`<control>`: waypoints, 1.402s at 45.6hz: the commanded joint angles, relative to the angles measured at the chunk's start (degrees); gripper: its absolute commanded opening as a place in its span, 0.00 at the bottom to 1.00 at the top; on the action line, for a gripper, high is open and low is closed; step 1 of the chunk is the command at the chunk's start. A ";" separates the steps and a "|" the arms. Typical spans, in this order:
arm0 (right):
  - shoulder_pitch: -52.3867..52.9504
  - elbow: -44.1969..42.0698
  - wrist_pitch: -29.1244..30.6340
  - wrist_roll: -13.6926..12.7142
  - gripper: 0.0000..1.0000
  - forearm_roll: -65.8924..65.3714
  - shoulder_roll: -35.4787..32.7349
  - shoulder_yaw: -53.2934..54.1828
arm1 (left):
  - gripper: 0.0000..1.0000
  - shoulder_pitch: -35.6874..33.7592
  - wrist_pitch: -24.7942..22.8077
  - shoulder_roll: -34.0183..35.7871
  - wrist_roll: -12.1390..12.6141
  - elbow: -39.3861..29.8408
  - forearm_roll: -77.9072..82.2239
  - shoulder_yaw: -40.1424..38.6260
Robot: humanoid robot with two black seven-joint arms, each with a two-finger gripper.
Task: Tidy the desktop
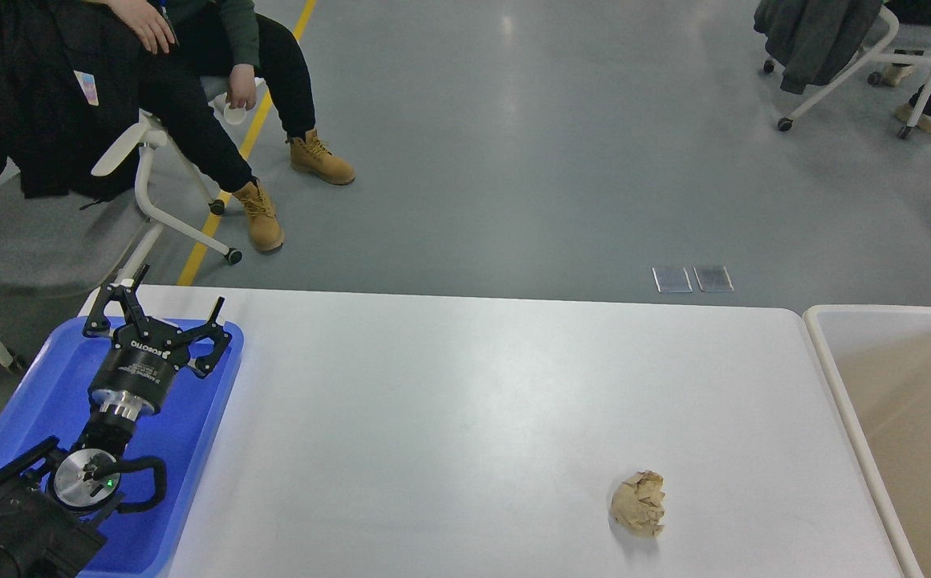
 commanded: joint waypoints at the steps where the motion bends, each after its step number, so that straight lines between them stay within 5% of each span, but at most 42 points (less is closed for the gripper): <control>1: 12.71 7.25 0.01 0.00 1.00 0.36 7.22 -11.53 | 0.99 0.01 0.00 0.00 0.00 0.03 0.00 0.00; 13: 24.93 18.24 0.27 0.00 1.00 0.27 18.74 -18.40 | 0.99 0.01 0.00 0.00 0.00 0.03 0.00 0.00; 28: 32.40 24.83 11.26 0.00 1.00 0.53 32.71 -17.52 | 0.99 0.01 0.00 0.00 0.00 0.03 0.00 0.00; 42: 34.61 29.41 12.75 -0.09 1.00 0.35 35.44 -17.16 | 0.99 0.01 0.00 0.00 0.00 0.03 0.00 0.00; 54: 34.78 29.94 22.33 -0.35 1.00 4.74 35.36 -19.44 | 0.99 0.01 0.00 0.00 0.00 0.03 0.00 0.00; 64: 35.22 32.13 23.65 -0.44 1.00 5.45 35.36 -26.30 | 0.99 0.01 0.00 0.00 0.00 0.03 0.00 0.00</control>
